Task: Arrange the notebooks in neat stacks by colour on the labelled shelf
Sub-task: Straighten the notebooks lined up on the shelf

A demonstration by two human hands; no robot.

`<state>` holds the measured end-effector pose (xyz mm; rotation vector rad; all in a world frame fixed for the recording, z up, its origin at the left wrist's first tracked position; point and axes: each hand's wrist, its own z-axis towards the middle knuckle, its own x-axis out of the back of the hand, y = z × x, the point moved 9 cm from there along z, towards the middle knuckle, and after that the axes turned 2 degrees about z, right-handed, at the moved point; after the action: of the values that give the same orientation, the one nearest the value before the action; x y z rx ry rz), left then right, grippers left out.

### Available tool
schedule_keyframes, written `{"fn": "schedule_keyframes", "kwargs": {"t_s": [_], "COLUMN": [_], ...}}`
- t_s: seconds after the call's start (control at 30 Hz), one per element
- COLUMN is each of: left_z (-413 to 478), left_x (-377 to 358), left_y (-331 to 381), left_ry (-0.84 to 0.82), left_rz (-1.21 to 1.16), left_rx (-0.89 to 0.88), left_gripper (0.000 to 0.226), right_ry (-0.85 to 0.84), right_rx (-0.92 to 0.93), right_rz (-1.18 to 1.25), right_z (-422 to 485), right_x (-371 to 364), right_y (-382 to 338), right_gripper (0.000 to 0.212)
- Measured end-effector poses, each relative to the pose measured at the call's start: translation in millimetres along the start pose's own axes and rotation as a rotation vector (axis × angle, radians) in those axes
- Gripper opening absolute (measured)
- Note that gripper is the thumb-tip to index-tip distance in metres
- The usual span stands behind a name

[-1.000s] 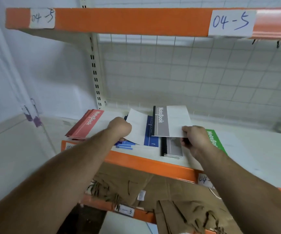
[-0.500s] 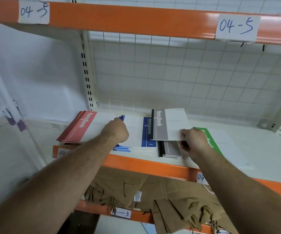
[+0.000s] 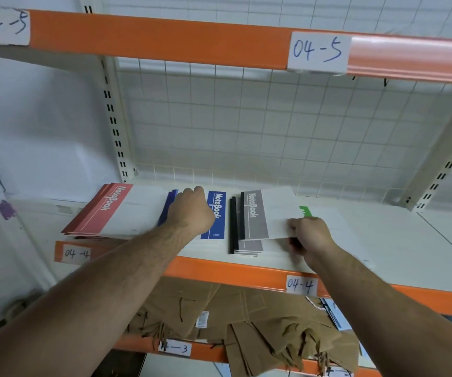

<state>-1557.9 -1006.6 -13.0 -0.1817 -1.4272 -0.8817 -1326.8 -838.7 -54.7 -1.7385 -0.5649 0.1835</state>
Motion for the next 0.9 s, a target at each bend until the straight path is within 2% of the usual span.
{"fn": "schedule_keyframes", "kwargs": {"t_s": [0.13, 0.27, 0.4, 0.53, 0.67, 0.77, 0.9], "left_z": [-2.0, -5.0, -8.5, -10.6, -10.8, -9.0, -11.3], "left_x": [-4.0, -7.5, -11.2, -14.9, -15.6, -17.1, -24.1], "left_y": [12.5, 18.9, 24.4, 27.4, 30.1, 33.4, 46.4], "left_ry": [0.004, 0.001, 0.005, 0.011, 0.027, 0.042, 0.041], "left_rz": [0.018, 0.049, 0.074, 0.075, 0.079, 0.08, 0.061], "left_rx": [-0.007, 0.003, 0.005, 0.015, 0.03, 0.037, 0.0], "left_gripper": [0.028, 0.025, 0.02, 0.016, 0.016, 0.018, 0.027], "right_ry": [-0.026, 0.027, 0.006, -0.006, -0.075, -0.177, -0.205], "right_rx": [0.025, 0.177, 0.311, 0.396, 0.424, 0.465, 0.495], "right_rz": [-0.318, -0.749, -1.041, -1.12, -1.079, -1.089, -1.14], "right_z": [1.2, 4.4, -0.6, 1.9, 10.0, 9.3, 10.7], "right_x": [4.2, 5.2, -6.1, -9.8, -14.0, -24.3, -28.9], "right_y": [-1.1, -18.3, -24.1, -25.5, -22.9, -20.7, -21.9], "right_gripper": [0.021, 0.018, 0.021, 0.029, 0.037, 0.033, 0.036]}}
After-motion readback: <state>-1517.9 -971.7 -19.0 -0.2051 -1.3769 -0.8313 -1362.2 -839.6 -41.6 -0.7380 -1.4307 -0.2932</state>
